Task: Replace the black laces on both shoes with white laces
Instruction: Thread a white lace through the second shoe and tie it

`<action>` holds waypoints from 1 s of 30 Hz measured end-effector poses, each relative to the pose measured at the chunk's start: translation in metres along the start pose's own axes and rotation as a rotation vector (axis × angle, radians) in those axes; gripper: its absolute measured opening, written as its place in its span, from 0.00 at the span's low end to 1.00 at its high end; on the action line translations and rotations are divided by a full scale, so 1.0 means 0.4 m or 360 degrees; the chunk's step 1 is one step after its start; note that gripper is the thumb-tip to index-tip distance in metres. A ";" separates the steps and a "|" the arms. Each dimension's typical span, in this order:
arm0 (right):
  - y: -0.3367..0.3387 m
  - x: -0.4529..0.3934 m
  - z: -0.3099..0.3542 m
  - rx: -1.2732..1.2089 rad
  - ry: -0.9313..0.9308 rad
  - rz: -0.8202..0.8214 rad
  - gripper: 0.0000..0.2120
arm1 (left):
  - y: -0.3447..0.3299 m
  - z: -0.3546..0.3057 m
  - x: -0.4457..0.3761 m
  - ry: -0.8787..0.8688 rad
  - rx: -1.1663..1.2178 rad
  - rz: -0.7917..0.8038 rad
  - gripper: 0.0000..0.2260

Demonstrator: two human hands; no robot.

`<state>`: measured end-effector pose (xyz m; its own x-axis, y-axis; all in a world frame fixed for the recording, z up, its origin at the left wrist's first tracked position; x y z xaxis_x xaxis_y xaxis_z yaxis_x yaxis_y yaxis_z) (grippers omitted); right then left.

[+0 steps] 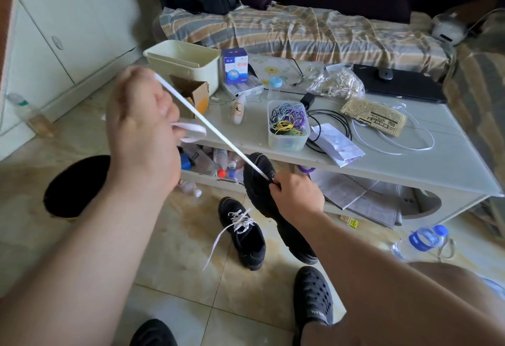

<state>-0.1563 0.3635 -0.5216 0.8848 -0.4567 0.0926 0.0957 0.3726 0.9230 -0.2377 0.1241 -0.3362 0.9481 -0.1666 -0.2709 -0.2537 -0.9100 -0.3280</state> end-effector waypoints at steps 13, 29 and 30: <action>-0.031 0.030 0.109 -0.0262 0.0203 0.0087 0.12 | 0.032 0.376 0.062 0.0845 -0.1405 0.0561 0.12; -0.314 0.082 0.176 -0.0717 0.0000 0.0580 0.10 | 0.171 0.635 0.183 0.1422 -0.1387 0.0550 0.18; -0.346 0.089 0.175 -0.0779 -0.0038 0.0628 0.10 | 0.190 0.656 0.193 0.1454 -0.1403 0.0564 0.17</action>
<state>-0.1700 0.2391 -0.6198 0.8861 -0.2252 0.4051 -0.0332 0.8409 0.5402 -0.2340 0.1419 -0.6195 0.7318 -0.3241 0.5996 -0.6338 -0.6470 0.4239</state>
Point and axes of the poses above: each hand's wrist, its own x-axis away from the middle knuckle, its own y-axis out of the back of the hand, z = x × y, the point moved 8 cm from there along -x, towards the middle knuckle, and after that the axes turned 9 degrees about z, right-handed, at the moved point
